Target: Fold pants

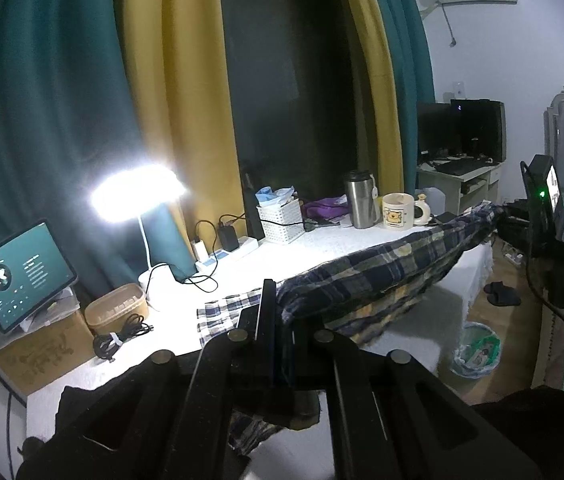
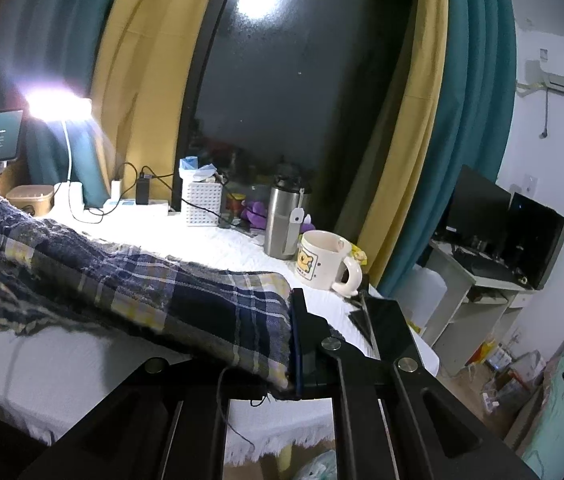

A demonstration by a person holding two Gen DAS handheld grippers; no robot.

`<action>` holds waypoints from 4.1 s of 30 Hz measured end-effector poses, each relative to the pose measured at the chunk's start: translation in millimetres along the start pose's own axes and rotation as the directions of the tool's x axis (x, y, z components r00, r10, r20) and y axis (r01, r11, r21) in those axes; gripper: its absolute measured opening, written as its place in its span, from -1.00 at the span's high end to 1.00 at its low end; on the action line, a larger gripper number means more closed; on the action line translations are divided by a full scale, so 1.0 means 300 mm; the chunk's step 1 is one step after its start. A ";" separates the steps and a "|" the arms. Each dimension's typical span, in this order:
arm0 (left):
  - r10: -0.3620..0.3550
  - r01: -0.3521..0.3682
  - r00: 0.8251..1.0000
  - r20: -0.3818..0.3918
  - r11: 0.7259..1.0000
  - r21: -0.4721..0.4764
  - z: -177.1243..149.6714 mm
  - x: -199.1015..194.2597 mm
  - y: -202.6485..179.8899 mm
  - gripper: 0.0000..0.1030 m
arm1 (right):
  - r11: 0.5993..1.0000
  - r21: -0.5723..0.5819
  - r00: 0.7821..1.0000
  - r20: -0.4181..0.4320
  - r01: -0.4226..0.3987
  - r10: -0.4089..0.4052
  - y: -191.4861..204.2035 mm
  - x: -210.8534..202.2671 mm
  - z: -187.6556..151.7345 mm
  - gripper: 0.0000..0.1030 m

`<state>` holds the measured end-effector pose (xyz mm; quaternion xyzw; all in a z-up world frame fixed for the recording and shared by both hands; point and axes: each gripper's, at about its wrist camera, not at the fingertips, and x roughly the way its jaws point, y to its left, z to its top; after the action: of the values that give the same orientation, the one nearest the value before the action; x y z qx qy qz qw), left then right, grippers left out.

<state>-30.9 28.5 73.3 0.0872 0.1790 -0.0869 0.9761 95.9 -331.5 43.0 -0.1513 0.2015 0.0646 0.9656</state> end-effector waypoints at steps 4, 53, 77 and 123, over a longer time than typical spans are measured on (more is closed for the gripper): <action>-0.001 0.001 1.000 -0.006 1.000 0.004 0.025 0.057 0.036 0.94 | 1.000 0.002 1.000 0.000 0.005 -0.005 0.005 0.050 0.044 0.83; -0.077 0.005 0.892 -0.446 0.987 -0.161 -0.166 1.121 0.482 0.84 | 0.996 -0.024 0.908 -0.413 -0.086 0.069 0.250 1.032 0.108 0.83; -0.002 -0.122 0.867 -0.498 0.968 -0.218 -0.228 1.181 0.612 0.44 | 0.997 -0.054 0.883 -0.469 -0.051 0.020 0.274 1.114 0.113 0.61; -0.206 0.106 0.897 -0.392 0.959 -0.262 -0.169 0.768 0.146 0.07 | 0.966 0.236 0.905 -0.379 -0.107 0.192 0.006 0.736 -0.047 -0.25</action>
<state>173.1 49.4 -51.1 -0.0266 0.3977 -0.1234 0.9088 291.5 -320.2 -59.9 -0.0429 0.4109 0.0851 0.9067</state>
